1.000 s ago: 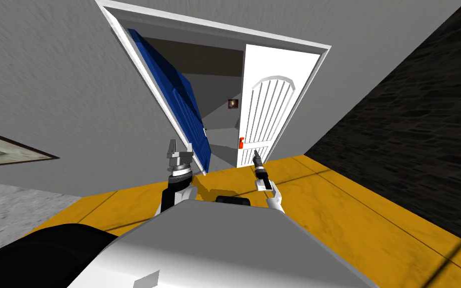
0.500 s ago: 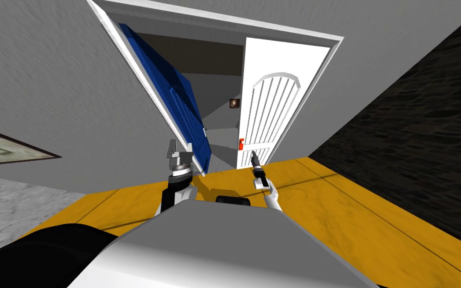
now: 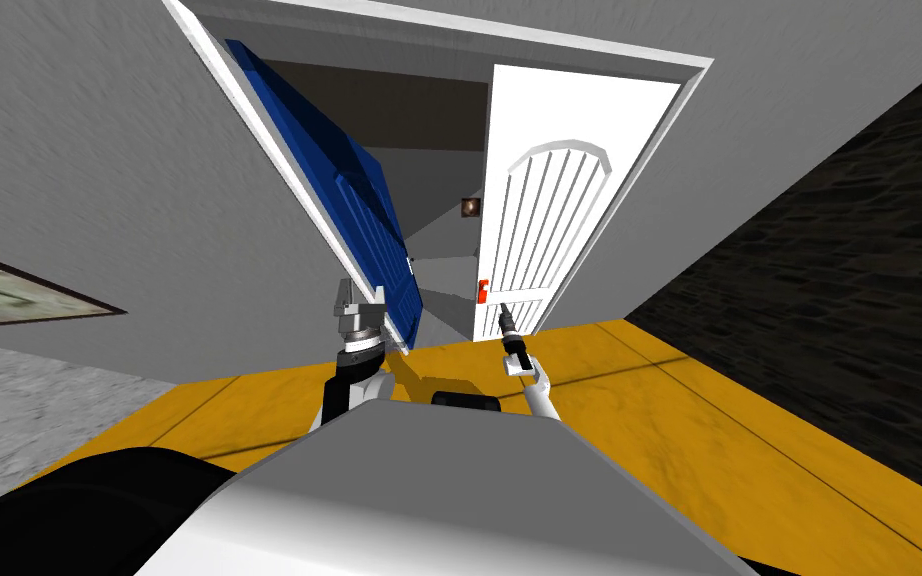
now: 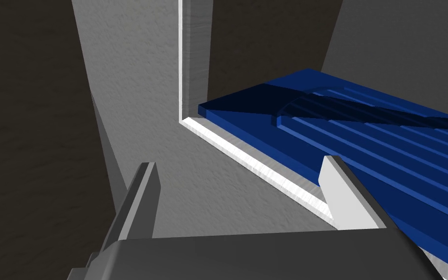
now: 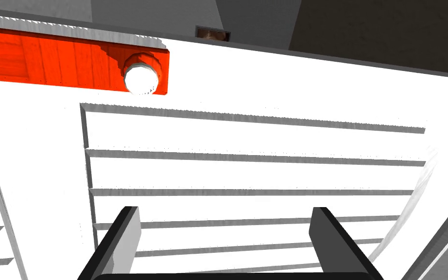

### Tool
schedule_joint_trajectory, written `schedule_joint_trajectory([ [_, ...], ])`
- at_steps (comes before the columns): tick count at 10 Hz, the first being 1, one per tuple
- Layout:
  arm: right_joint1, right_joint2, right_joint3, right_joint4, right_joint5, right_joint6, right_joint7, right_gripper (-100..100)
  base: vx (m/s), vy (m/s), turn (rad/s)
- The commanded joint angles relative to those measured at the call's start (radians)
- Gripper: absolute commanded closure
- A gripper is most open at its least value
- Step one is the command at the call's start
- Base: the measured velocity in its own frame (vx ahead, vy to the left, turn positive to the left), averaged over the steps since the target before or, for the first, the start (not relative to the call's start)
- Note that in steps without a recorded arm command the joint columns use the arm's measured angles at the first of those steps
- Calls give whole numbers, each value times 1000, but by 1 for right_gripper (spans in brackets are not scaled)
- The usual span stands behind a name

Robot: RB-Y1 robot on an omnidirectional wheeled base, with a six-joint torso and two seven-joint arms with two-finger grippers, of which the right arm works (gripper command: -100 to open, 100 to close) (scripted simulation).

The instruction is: Push the door open

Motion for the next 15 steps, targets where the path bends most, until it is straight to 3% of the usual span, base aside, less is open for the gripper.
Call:
schedule_joint_trajectory([
  [1,-17,3,0,33,-2,2,-6,-100,85,-63,45],
  [9,-86,31,5,150,-4,30,-22,-100,74,-54,40],
  [15,-154,75,9,265,-7,58,-38,-100,110,-71,52],
])
